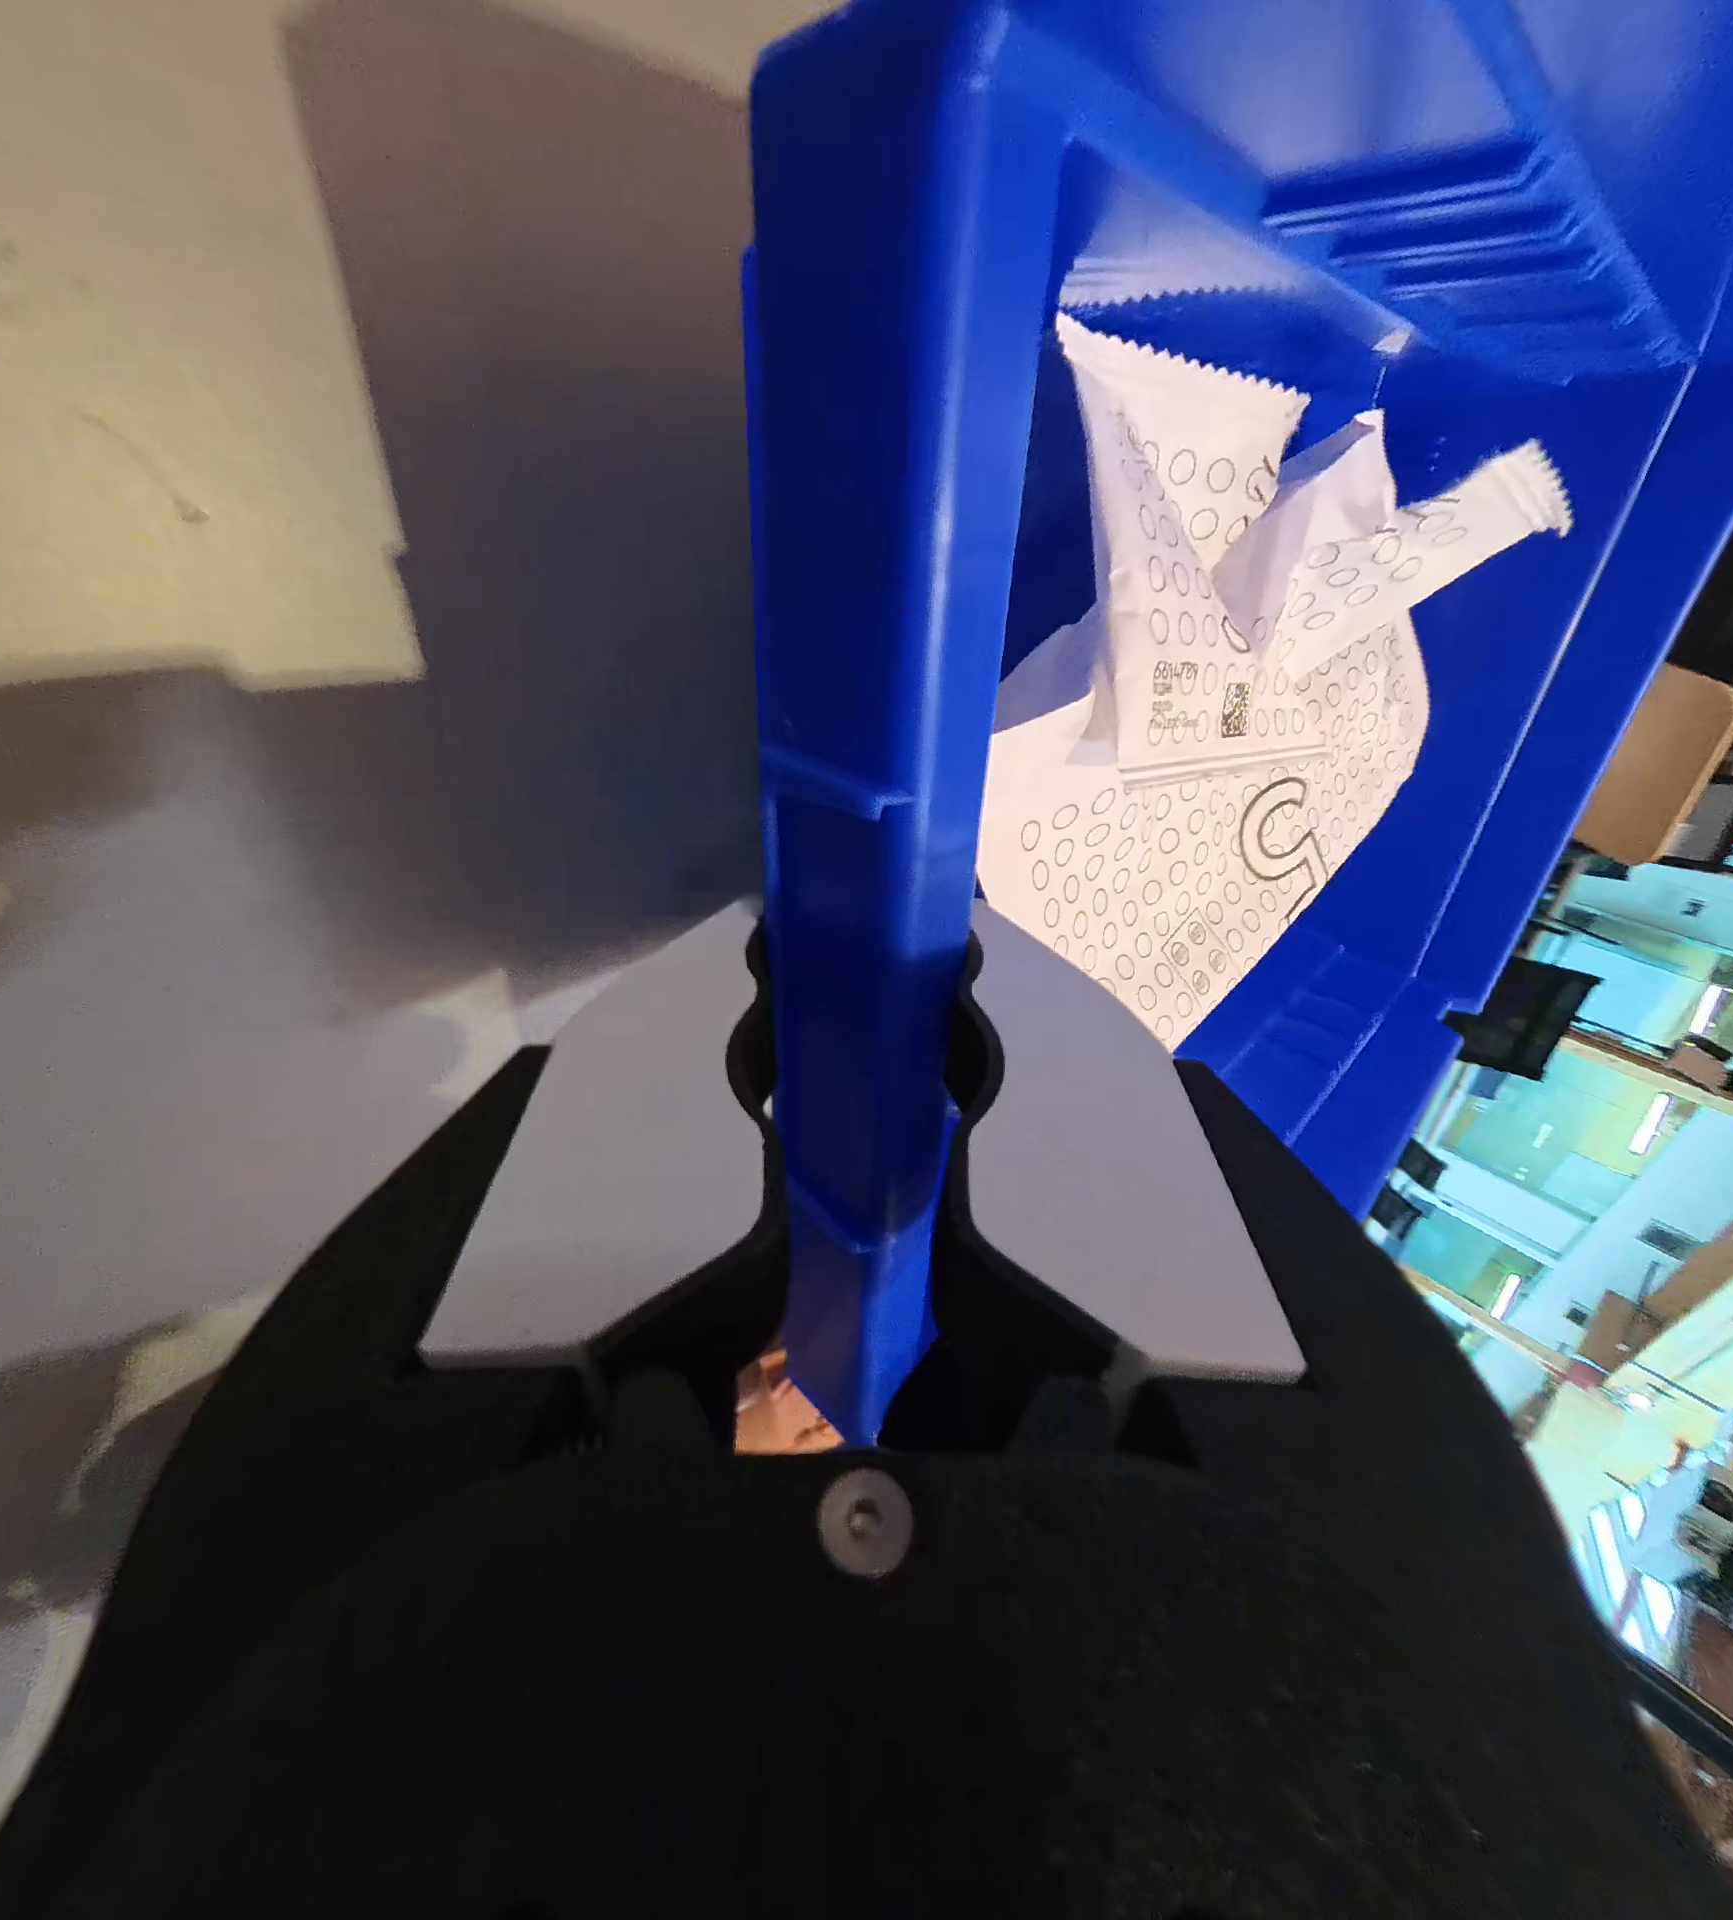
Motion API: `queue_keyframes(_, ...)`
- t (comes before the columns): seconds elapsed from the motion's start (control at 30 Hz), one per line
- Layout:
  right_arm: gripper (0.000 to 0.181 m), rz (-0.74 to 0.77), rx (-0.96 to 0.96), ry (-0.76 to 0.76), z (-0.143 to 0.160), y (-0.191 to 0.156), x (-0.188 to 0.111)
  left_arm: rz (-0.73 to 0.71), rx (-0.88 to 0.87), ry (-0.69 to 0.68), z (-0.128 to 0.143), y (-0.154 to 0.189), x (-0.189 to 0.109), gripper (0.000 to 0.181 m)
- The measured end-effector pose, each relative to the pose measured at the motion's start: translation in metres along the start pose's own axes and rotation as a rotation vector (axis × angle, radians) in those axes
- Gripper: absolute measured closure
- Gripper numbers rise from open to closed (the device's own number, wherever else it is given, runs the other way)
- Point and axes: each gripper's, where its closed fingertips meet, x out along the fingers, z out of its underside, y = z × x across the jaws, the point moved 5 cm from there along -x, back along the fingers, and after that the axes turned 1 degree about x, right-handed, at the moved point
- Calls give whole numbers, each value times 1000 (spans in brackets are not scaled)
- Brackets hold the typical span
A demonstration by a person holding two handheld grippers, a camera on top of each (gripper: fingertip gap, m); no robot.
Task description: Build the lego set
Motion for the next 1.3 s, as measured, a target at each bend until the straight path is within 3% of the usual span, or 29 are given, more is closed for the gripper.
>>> queue_keyframes(0.17, 152, 44, 26, 10, 14, 21, -16, 2, -1, -2, 1, 0, 0, 179)
queue_keyframes(0.33, 152, 102, 56, -31, 54, 55, -40, 5, -3, -6, 2, 1, 1, 179)
queue_keyframes(0.5, 152, 149, 116, -105, 127, 96, -60, 9, -4, -9, 3, 1, 2, 179)
queue_keyframes(0.7, 152, 167, 117, -195, 249, 132, -67, 12, -14, -16, 5, 2, 3, 179)
queue_keyframes(0.83, 152, 118, 119, -276, 328, 126, -50, 6, -26, -15, 7, 2, 4, 179)
queue_keyframes(0.97, 151, 61, 210, -294, 384, 111, -31, 1, -41, -24, 11, 2, 5, 179)
queue_keyframes(1.3, 151, 32, 209, -345, 484, 91, -5, -39, -35, -49, 20, 2, 8, 179)
